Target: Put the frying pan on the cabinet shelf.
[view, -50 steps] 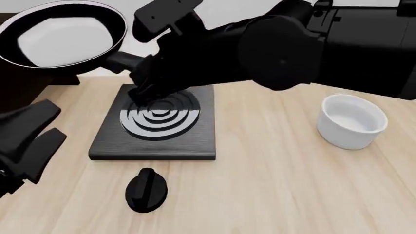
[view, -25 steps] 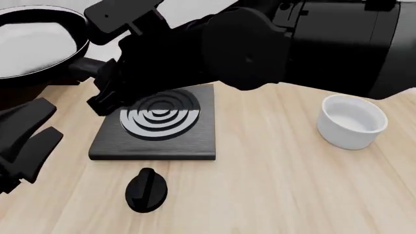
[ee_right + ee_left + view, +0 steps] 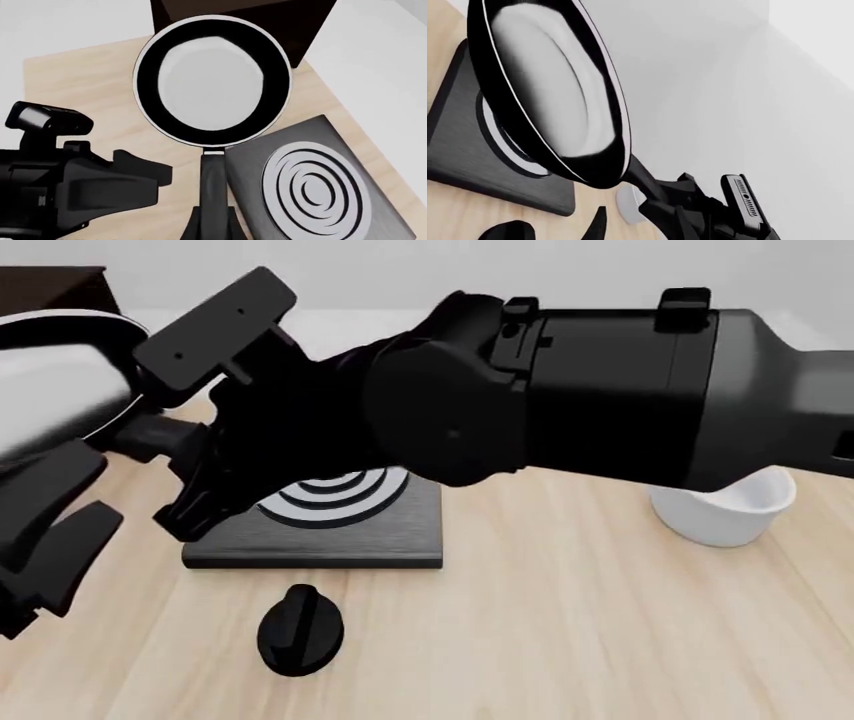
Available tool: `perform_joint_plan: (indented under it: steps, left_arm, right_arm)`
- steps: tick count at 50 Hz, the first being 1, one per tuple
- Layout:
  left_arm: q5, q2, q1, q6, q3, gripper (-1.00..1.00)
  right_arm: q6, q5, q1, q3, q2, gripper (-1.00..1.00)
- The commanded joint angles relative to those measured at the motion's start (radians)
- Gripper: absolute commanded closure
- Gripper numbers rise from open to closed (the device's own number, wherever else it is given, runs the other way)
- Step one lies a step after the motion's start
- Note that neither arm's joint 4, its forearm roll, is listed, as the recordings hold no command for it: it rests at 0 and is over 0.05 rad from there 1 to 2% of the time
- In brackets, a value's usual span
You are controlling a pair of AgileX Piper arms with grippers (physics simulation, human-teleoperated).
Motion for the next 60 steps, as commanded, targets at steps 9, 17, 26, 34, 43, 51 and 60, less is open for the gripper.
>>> perform_joint_plan:
  steps: [9, 17, 26, 34, 43, 51, 60]
  left_arm:
    - [-0.01, -0.017, 0.037, -0.037, 0.018, -1.0]
    - [-0.036, -0.013, 0.034, -0.055, 0.039, -1.0]
    - [-0.048, -0.004, 0.035, -0.055, 0.049, -1.0]
    - [-0.049, -0.001, 0.038, -0.055, 0.054, -1.0]
    - [-0.051, 0.003, 0.043, -0.051, 0.054, -1.0]
    - [-0.074, 0.019, 0.033, -0.052, 0.062, -1.0]
    - [-0.085, 0.026, 0.035, -0.053, 0.066, -1.0]
  right_arm:
    - [0.024, -0.043, 0.024, 0.013, -0.017, 1.0]
    - [0.021, -0.049, 0.049, 0.014, -0.005, 1.0]
    - [0.02, -0.055, 0.054, 0.019, -0.009, 1.0]
    - [0.02, -0.047, 0.068, 0.005, -0.016, 1.0]
    - [0.02, -0.061, 0.084, 0.023, -0.011, 1.0]
    - [0.018, -0.069, 0.099, 0.033, -0.005, 1.0]
    - [0.017, -0.066, 0.121, 0.027, -0.001, 1.0]
